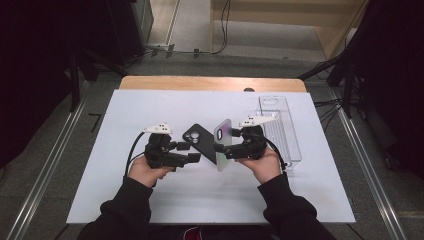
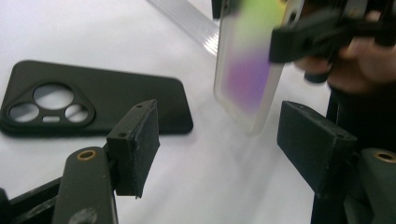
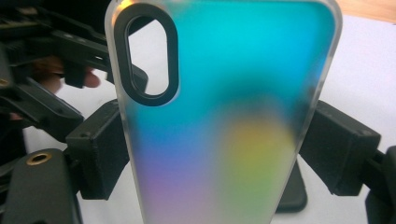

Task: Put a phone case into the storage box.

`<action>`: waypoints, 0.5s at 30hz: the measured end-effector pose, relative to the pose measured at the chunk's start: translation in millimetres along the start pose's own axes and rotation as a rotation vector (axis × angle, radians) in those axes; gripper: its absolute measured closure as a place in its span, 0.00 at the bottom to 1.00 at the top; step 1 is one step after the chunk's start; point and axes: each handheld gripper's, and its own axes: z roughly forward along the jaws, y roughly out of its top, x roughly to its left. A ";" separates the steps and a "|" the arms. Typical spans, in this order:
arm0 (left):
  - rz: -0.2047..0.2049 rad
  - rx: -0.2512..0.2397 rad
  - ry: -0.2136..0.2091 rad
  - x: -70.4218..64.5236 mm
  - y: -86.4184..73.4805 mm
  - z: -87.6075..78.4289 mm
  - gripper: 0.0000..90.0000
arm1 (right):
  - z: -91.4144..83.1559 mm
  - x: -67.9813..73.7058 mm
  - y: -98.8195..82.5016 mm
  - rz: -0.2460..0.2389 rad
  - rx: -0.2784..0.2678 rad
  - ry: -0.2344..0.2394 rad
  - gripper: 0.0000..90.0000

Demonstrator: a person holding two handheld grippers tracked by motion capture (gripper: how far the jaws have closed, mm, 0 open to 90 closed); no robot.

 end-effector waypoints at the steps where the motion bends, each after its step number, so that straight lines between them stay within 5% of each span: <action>1: 0.003 0.003 0.002 0.4 -2.3 -0.9 0.33 | -1.1 -0.5 0.4 -0.003 -0.004 0.005 0.16; 11: 0.002 0.016 -0.001 6.6 -19.6 -14.2 0.33 | -15.3 -7.6 7.2 0.015 0.004 0.068 0.16; 15: 0.001 0.030 0.003 8.2 -27.2 -17.5 0.33 | -19.1 -8.8 9.7 0.007 0.007 0.059 0.16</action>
